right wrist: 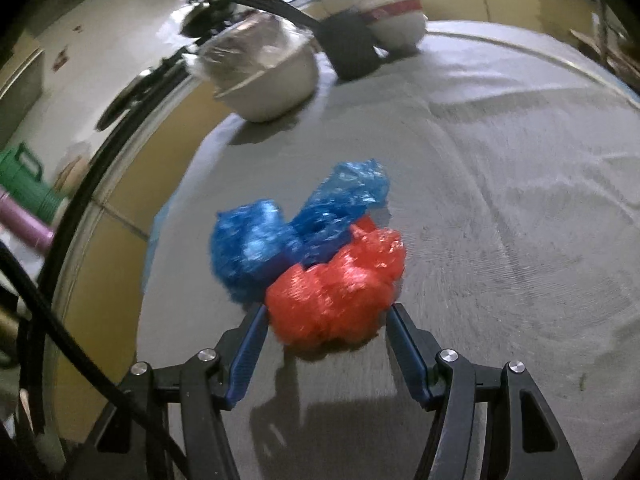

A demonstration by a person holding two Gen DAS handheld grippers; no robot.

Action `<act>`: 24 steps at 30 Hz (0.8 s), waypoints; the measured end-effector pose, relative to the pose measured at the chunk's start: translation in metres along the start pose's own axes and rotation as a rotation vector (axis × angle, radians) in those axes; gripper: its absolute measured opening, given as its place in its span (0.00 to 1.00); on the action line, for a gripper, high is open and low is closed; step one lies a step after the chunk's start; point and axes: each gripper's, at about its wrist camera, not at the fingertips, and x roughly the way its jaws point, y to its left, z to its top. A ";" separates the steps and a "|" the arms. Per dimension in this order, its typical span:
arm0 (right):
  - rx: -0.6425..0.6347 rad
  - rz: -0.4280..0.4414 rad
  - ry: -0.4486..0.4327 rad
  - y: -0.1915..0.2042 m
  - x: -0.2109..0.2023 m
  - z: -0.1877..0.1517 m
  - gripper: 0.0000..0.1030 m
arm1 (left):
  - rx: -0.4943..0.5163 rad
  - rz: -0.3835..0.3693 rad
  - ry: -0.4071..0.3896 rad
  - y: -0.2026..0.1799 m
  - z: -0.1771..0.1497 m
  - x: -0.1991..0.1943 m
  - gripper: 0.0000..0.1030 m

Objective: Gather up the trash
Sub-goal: 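Grasp the red plastic bag with the right tool and lift it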

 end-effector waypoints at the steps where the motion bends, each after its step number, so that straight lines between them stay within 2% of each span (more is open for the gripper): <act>1: 0.017 0.011 -0.001 -0.001 0.004 0.001 0.64 | -0.001 0.000 0.002 0.001 0.000 0.001 0.68; 9: -0.010 0.027 -0.041 0.005 0.013 0.005 0.55 | -0.004 0.000 0.002 0.002 0.003 0.003 0.68; 18: -0.032 0.043 -0.073 -0.004 -0.009 -0.002 0.53 | 0.005 -0.008 -0.019 0.001 0.012 -0.002 0.68; 20: -0.043 0.038 -0.077 -0.010 -0.022 -0.005 0.53 | 0.019 -0.025 -0.037 -0.002 0.022 -0.003 0.68; 24: -0.057 0.009 -0.070 -0.027 -0.044 -0.014 0.53 | 0.083 -0.116 -0.088 -0.018 0.049 0.000 0.68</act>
